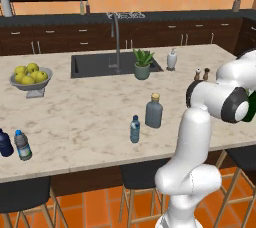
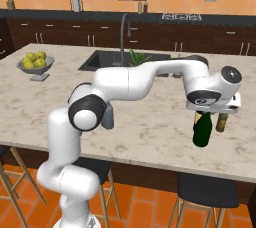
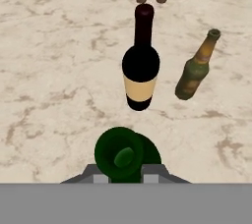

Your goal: Move the plastic bottles in the middle to the plastics group, and the glass bottles in the middle to the glass group.

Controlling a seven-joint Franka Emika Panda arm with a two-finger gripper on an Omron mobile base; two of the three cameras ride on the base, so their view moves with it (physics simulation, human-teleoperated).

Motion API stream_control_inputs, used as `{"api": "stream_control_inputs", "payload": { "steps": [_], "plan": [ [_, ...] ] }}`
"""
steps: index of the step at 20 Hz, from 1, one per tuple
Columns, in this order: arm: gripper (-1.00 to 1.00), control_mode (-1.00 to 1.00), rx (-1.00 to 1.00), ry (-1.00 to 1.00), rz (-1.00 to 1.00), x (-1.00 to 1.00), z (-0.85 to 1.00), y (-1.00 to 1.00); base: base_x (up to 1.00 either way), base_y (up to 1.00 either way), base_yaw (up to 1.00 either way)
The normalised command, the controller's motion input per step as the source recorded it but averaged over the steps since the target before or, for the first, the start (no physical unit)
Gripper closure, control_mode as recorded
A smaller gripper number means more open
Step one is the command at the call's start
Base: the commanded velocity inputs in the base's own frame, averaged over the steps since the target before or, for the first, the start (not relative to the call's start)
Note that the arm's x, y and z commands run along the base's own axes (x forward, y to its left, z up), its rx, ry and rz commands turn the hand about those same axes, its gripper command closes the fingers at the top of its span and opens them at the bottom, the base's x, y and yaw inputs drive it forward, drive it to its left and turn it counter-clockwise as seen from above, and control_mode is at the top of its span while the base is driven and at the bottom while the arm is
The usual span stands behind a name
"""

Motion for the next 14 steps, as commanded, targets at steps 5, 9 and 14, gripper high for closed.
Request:
{"api": "stream_control_inputs", "payload": {
  "steps": [5, 9, 14],
  "plan": [
    [1.0, -1.0, 0.0, -0.07, 0.04, 0.01, -0.05, 0.0, 0.0, 0.0, 0.0],
    [1.0, -1.0, 0.0, -0.04, 0.03, 0.03, -0.15, -0.01, 0.0, 0.0, 0.0],
    [1.0, -1.0, 0.0, 0.0, 0.02, 0.0, -0.27, 0.0, 0.0, 0.0, 0.0]
  ]
}}
